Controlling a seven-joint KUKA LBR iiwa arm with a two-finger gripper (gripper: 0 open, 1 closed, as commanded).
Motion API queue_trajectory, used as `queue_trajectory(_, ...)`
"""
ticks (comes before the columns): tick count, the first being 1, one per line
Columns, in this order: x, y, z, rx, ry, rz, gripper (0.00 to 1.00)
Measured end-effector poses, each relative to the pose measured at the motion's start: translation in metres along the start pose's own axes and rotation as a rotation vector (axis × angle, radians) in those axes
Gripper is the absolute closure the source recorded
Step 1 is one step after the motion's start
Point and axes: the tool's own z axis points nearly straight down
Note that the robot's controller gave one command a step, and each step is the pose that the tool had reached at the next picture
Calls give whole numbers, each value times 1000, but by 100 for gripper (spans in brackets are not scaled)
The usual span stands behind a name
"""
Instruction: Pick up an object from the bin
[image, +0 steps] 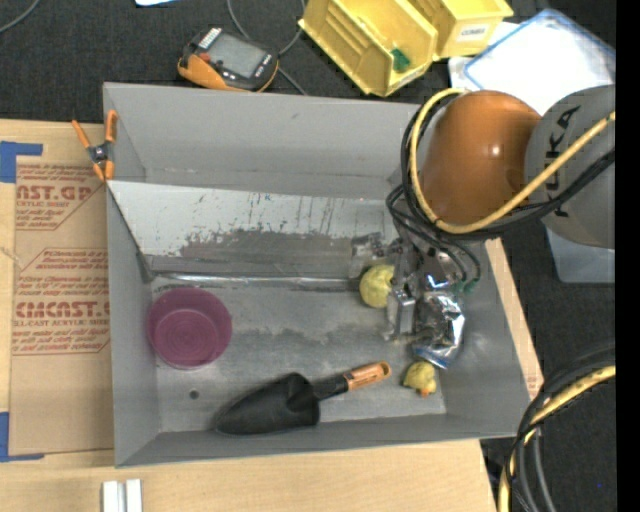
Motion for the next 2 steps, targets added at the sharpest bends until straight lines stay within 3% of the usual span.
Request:
queue_trajectory(1,16,-29,35,-1,3,-152,0)
queue_trajectory(2,18,-21,28,-1,-2,-269,0)
